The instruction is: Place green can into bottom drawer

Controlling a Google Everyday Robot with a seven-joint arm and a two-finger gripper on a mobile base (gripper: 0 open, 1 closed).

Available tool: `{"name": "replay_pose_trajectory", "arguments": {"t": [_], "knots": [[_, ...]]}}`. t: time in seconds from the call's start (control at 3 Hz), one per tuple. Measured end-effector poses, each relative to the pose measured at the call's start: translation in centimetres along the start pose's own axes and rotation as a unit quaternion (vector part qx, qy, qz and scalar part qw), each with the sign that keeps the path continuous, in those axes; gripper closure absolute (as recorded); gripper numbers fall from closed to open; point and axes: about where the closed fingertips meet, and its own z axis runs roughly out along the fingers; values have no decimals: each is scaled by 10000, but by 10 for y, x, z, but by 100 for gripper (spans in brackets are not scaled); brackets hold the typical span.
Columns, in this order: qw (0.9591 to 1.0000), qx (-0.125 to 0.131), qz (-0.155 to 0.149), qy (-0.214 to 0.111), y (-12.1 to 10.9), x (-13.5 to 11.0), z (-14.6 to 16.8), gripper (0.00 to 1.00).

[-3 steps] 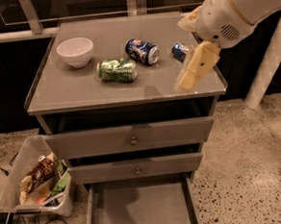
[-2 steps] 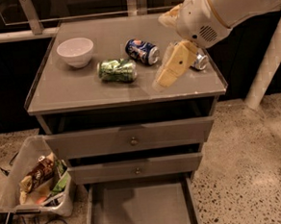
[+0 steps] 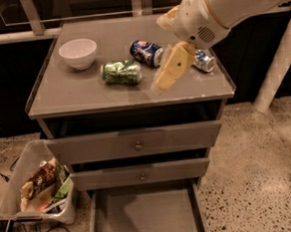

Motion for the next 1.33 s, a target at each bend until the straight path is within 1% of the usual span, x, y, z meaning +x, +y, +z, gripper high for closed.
{"name": "replay_pose_trajectory", "arguments": {"t": [0.33,0.67,1.0,1.33], "knots": [[9999,-97,-137,39,-11,-3,30,0],[9994,-216,-267,-46,-27,-6,70,0],[9979,-477,-355,-256,-39,-14,108,0],[9966,-625,-386,-385,-54,-21,144,0]]}}
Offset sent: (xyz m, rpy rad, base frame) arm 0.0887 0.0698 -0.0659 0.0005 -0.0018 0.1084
